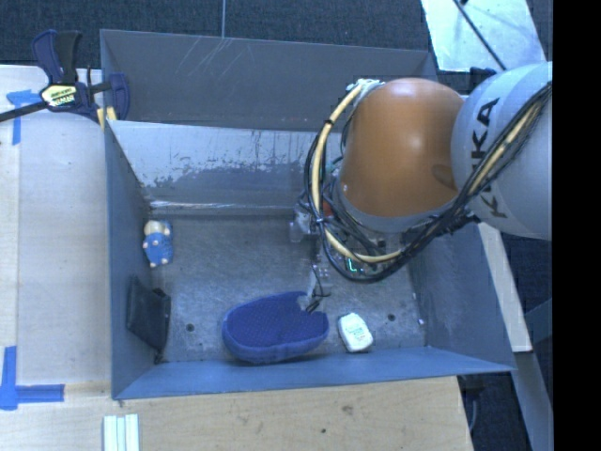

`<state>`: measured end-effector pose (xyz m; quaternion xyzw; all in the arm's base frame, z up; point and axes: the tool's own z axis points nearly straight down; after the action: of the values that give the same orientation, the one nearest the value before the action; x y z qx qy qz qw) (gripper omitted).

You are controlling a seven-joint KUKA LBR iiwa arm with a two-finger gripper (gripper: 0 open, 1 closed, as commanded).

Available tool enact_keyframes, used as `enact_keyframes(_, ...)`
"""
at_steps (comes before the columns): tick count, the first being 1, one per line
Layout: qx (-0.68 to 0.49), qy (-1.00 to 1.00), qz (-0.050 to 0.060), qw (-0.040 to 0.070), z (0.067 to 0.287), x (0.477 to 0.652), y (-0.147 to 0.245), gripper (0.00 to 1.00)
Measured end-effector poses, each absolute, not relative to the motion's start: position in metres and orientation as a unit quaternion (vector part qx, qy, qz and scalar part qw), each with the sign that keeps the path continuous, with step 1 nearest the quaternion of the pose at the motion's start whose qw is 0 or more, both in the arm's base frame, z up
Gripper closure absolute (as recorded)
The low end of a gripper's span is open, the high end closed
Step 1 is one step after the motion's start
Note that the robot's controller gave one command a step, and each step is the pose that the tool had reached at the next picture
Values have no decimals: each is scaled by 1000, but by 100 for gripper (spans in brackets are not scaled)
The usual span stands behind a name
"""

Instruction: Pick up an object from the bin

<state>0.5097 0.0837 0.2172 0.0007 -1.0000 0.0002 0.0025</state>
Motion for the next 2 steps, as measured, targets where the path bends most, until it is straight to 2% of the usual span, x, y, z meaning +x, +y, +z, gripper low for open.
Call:
enact_keyframes(1, 68, -998, 0, 3, 67, 490, 109, 0)
enact_keyframes(2, -111, -994, 0, -3, 101, 563, 98, 0)
